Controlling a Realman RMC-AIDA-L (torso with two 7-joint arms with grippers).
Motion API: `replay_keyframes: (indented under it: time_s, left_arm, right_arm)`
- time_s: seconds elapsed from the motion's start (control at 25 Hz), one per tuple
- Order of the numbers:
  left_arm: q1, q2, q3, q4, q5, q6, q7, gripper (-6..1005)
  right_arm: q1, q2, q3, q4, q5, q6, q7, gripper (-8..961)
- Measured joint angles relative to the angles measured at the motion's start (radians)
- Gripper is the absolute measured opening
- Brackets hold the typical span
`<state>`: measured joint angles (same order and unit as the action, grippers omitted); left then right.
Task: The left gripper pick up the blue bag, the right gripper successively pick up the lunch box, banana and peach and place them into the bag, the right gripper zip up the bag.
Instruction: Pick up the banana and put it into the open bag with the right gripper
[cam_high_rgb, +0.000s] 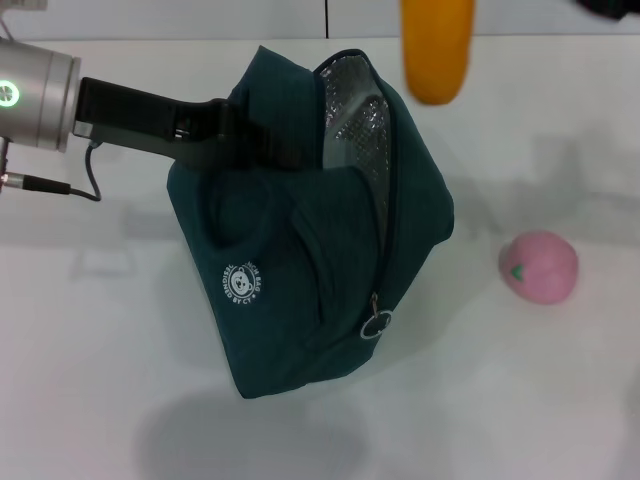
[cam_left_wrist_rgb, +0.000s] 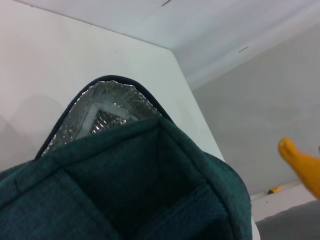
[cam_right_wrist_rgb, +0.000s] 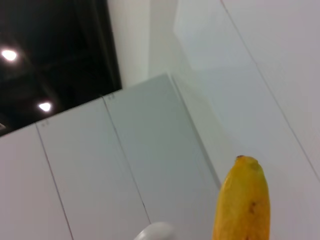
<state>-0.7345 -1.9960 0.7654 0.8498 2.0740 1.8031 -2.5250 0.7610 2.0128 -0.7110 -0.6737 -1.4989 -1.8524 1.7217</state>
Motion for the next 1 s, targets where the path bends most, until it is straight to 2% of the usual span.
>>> replay_keyframes:
  time_s: [0.16, 0.48, 0.68, 1.0]
  left_arm:
    - [-0.003, 0.0, 0.0, 0.0, 0.0, 0.0, -0.003, 33]
    - [-0.008, 0.002, 0.0, 0.0, 0.0, 0.001, -0.003, 33]
    - [-0.008, 0.003, 0.0, 0.0, -0.001, 0.001, -0.002, 33]
    - [-0.005, 0.004, 0.0, 0.0, -0.003, -0.001, -0.002, 33]
  right_arm:
    - [0.002, 0.007, -0.077, 0.096, 0.035, 0.032, -0.129, 412]
    - [0.008, 0.009, -0.129, 0.226, 0.038, 0.078, -0.25, 414]
    - [0.008, 0.012, -0.202, 0.248, 0.039, 0.119, -0.301, 415]
    - [0.008, 0.012, -0.214, 0.295, 0.037, 0.13, -0.364, 417]
